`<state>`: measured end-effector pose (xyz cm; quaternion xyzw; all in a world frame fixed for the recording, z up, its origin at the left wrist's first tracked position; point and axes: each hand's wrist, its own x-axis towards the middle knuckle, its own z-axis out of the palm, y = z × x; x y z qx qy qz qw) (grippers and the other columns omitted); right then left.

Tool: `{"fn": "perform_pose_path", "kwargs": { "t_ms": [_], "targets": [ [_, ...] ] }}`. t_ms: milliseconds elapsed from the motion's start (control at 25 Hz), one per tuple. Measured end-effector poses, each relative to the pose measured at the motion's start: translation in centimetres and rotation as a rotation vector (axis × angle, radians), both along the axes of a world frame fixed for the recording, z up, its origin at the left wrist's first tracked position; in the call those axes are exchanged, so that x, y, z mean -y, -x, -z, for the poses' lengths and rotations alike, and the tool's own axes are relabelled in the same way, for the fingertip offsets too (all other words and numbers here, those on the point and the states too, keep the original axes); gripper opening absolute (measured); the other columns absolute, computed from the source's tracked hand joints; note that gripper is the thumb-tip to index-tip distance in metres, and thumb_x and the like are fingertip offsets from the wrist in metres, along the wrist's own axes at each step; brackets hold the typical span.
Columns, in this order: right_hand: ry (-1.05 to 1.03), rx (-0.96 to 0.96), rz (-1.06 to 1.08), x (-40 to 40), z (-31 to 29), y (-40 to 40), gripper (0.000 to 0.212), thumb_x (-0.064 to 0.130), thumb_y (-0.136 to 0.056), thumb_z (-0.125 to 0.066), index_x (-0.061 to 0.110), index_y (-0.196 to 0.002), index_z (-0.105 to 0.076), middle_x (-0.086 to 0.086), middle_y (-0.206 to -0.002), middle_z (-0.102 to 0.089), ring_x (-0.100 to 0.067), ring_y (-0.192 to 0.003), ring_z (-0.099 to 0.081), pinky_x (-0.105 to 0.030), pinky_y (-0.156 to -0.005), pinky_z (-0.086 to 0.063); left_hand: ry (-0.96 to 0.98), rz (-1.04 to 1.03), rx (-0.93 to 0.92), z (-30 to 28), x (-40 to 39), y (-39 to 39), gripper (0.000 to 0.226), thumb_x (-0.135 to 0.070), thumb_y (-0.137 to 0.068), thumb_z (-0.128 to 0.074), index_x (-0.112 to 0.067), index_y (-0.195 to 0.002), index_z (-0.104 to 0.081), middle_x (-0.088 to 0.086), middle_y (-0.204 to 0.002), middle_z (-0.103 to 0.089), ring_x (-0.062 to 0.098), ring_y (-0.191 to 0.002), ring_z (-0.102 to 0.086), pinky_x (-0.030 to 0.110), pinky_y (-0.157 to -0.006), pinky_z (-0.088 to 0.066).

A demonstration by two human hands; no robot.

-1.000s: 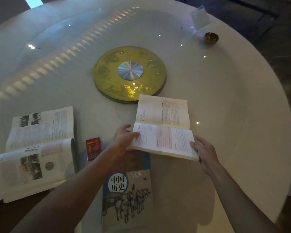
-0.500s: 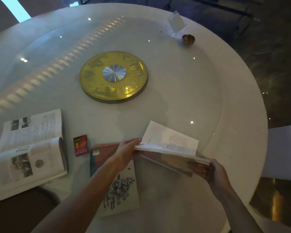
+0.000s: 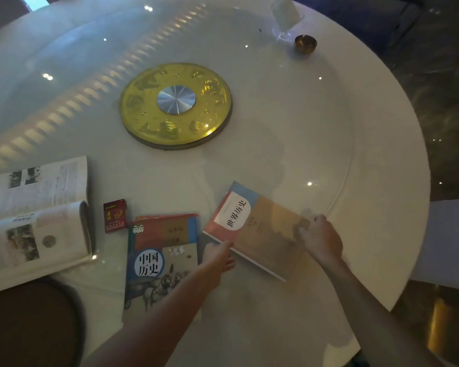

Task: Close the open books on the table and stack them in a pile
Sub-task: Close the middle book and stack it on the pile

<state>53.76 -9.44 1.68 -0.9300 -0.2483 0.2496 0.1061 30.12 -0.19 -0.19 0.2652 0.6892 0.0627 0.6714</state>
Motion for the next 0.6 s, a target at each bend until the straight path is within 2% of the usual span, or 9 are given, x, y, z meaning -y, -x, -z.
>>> {"fn": "perform_pose_path", "kwargs": {
  "t_ms": [80,200,280,360,440,520,600],
  "targets": [
    [-0.035,0.061,-0.242,-1.4,0.8,-0.6,0.056,0.029,-0.090,-0.066,0.015,-0.143,-0.054,-0.017,-0.137,-0.058,-0.038,-0.127,-0.055,-0.043,-0.099,-0.048,0.004,0.012,0.018,0.2,1.0,-0.5,0.021,-0.017,-0.090,-0.067,-0.004,-0.103,-0.058,0.009,-0.085,-0.055,0.022,-0.070,-0.060,0.031,-0.063,-0.057],
    [0.038,0.078,-0.398,-1.9,1.9,-0.7,0.050,0.028,-0.095,-0.062,0.016,-0.143,-0.055,-0.017,-0.140,-0.057,-0.039,-0.127,-0.054,-0.044,-0.101,-0.047,-0.035,0.015,0.041,-0.1,1.1,-1.4,0.014,-0.009,-0.090,-0.064,-0.004,-0.102,-0.059,0.004,-0.071,-0.050,0.015,-0.060,-0.050,0.026,-0.054,-0.046],
    [0.048,0.110,-0.334,-0.3,2.8,-0.3,0.039,0.026,-0.095,-0.062,0.009,-0.130,-0.063,-0.020,-0.129,-0.062,-0.041,-0.120,-0.057,-0.045,-0.096,-0.049,-0.104,0.042,0.004,-0.1,0.7,-2.1,0.021,-0.011,-0.091,-0.064,-0.005,-0.109,-0.056,0.007,-0.086,-0.060,0.019,-0.074,-0.059,0.027,-0.061,-0.051],
    [-0.002,0.032,-0.179,1.9,3.3,0.6,0.025,0.027,-0.094,-0.063,0.008,-0.110,-0.064,-0.019,-0.114,-0.066,-0.040,-0.110,-0.062,-0.044,-0.087,-0.050,-0.180,0.096,-0.060,-0.3,0.3,-2.6,0.022,-0.014,-0.093,-0.063,-0.008,-0.112,-0.054,0.009,-0.101,-0.063,0.021,-0.088,-0.062,0.029,-0.070,-0.053],
    [-0.068,-0.113,-0.020,4.1,3.7,1.7,0.021,0.029,-0.094,-0.065,0.009,-0.097,-0.060,-0.016,-0.100,-0.066,-0.038,-0.100,-0.065,-0.043,-0.080,-0.050,-0.226,0.194,-0.124,-0.3,0.0,-3.1,0.019,-0.016,-0.093,-0.063,-0.002,-0.107,-0.061,0.010,-0.100,-0.068,0.018,-0.082,-0.063,0.026,-0.065,-0.050],
    [-0.098,-0.209,0.141,5.6,4.1,2.6,0.022,0.030,-0.094,-0.065,0.009,-0.096,-0.059,-0.011,-0.095,-0.066,-0.034,-0.095,-0.065,-0.040,-0.078,-0.048,-0.242,0.282,-0.160,0.0,-0.1,-3.1,0.022,-0.017,-0.091,-0.066,-0.001,-0.106,-0.068,0.012,-0.101,-0.073,0.017,-0.080,-0.066,0.027,-0.062,-0.052],
    [-0.129,-0.313,0.250,6.1,3.9,3.3,0.018,0.029,-0.096,-0.061,0.012,-0.100,-0.062,-0.007,-0.094,-0.066,-0.030,-0.091,-0.064,-0.038,-0.076,-0.047,-0.231,0.310,-0.148,0.0,0.0,-2.8,0.027,-0.018,-0.089,-0.071,-0.003,-0.110,-0.066,0.010,-0.104,-0.072,0.018,-0.089,-0.067,0.028,-0.066,-0.054]
  ]
}}
